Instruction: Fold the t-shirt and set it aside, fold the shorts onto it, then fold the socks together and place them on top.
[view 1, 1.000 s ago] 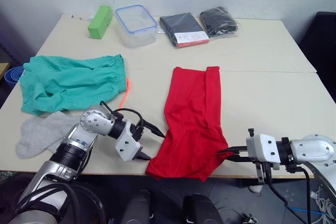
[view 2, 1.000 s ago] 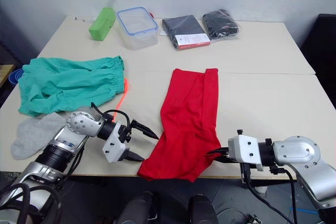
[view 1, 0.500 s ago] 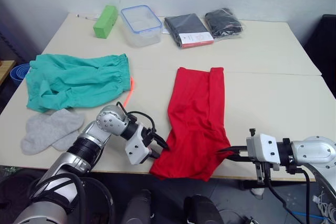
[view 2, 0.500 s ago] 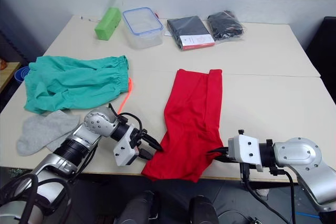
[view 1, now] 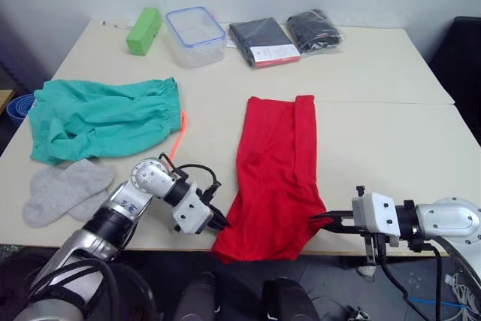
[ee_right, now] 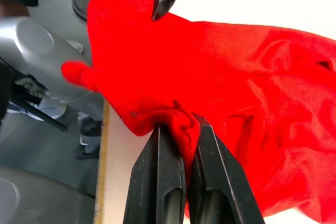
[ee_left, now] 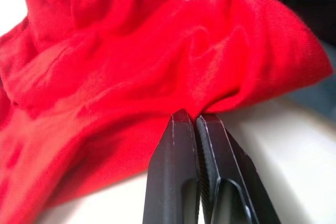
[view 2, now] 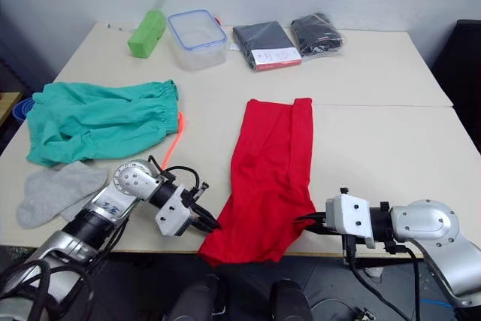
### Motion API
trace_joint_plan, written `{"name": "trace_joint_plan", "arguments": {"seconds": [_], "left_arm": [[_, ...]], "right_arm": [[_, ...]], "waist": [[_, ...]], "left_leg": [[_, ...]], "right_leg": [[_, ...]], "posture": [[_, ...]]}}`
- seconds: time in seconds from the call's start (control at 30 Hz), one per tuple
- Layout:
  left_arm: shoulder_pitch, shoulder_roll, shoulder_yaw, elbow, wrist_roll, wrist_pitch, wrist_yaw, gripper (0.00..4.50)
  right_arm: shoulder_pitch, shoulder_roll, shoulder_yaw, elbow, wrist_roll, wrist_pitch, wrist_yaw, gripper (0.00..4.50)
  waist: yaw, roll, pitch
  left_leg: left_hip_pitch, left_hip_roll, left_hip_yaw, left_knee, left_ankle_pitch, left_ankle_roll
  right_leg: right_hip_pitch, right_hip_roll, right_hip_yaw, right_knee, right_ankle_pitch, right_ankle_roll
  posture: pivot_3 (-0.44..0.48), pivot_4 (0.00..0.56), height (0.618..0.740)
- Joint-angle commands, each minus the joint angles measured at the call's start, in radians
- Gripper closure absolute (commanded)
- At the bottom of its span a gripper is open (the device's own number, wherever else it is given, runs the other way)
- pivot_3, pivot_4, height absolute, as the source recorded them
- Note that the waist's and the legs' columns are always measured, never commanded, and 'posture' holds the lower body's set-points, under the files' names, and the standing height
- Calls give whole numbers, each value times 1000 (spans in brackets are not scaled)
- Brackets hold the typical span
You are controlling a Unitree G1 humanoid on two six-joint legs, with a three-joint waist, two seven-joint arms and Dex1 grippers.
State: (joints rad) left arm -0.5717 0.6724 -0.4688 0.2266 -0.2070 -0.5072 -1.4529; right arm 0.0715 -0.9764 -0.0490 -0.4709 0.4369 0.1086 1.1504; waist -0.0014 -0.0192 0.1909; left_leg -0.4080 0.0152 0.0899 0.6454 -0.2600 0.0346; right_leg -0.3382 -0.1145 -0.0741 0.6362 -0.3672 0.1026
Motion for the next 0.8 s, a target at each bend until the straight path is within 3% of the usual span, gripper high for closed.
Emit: {"name": "trace_joint_plan", "arguments": {"seconds": [0.03,0.23,0.47,0.63,0.8], "left_arm": [[36,63,46,-133,-10,104,-2,4462],[160,207,109,-431,-122,445,1,4462],[281,256,163,-540,-134,515,5,4462],[262,198,230,-455,-182,658,84,4462],[87,73,318,-265,-278,881,182,4462]], "right_arm": [[18,-23,-41,-100,74,37,33,4500],[88,-57,-81,-241,181,142,52,4500],[205,-72,-155,-326,246,211,74,4500],[132,-62,-194,-265,327,304,26,4500],[-114,4,-183,-110,443,444,-138,4500]], "waist": [[0,0,0],[-3,3,2],[2,5,3],[0,6,4],[1,5,4]], "left_leg": [[0,0,0,0,0,0],[0,0,0,-2,-2,3],[-1,0,-1,-4,-2,4],[-1,0,0,-7,-2,4],[0,0,-1,-11,2,3]], "right_leg": [[0,0,0,0,0,0],[0,0,0,-2,0,0],[1,0,1,-8,0,-1],[1,0,1,-9,0,-1],[-1,0,0,-9,0,-2]], "posture": [[0,150,740],[0,150,740],[0,150,740],[0,150,740],[0,150,740]]}}
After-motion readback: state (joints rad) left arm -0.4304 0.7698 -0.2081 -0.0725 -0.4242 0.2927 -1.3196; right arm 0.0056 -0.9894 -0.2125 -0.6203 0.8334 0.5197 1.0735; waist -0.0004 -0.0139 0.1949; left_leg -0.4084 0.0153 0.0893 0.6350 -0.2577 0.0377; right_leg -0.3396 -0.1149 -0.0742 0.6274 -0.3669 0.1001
